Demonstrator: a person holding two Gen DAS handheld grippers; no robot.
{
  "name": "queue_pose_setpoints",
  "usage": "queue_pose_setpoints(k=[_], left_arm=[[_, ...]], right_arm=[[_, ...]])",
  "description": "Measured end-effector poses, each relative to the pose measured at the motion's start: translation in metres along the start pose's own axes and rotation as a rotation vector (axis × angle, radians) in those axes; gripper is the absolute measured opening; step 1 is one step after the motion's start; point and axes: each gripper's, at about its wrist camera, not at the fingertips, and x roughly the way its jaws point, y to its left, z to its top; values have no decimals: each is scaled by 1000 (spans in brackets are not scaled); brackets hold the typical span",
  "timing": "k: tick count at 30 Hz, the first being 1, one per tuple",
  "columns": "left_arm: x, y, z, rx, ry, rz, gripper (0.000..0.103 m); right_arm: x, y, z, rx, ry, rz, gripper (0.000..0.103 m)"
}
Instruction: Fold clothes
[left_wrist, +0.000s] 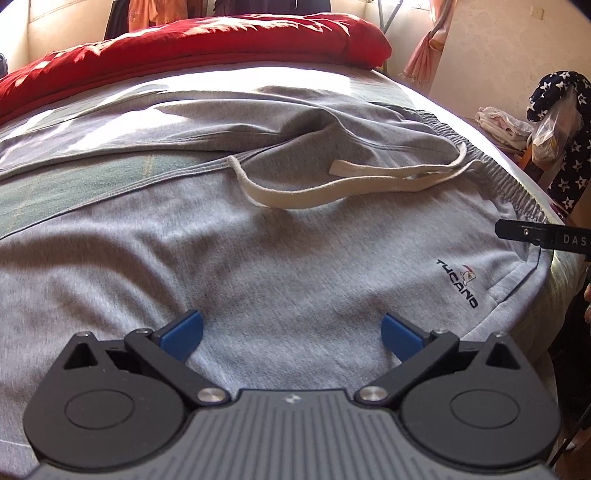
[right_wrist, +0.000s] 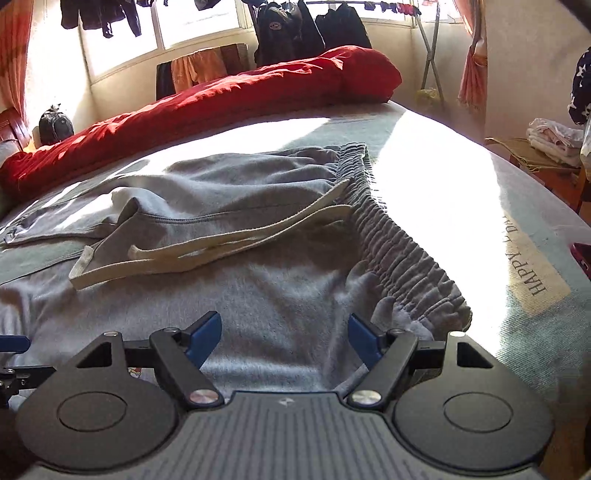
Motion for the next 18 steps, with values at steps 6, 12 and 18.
queue_pose_setpoints(k=[6,12,18], left_arm=[[1,-1,-1,12,-1,1,102],[2,2,-3,15,-11,-14,102],[3,1,-4,17,-13,-10,102]], right_arm=[[6,-8,-23,14,-32,74,102],[-7,-5,-10,33,-30,99,103],[-6,-10,2,0,-64,8,103]])
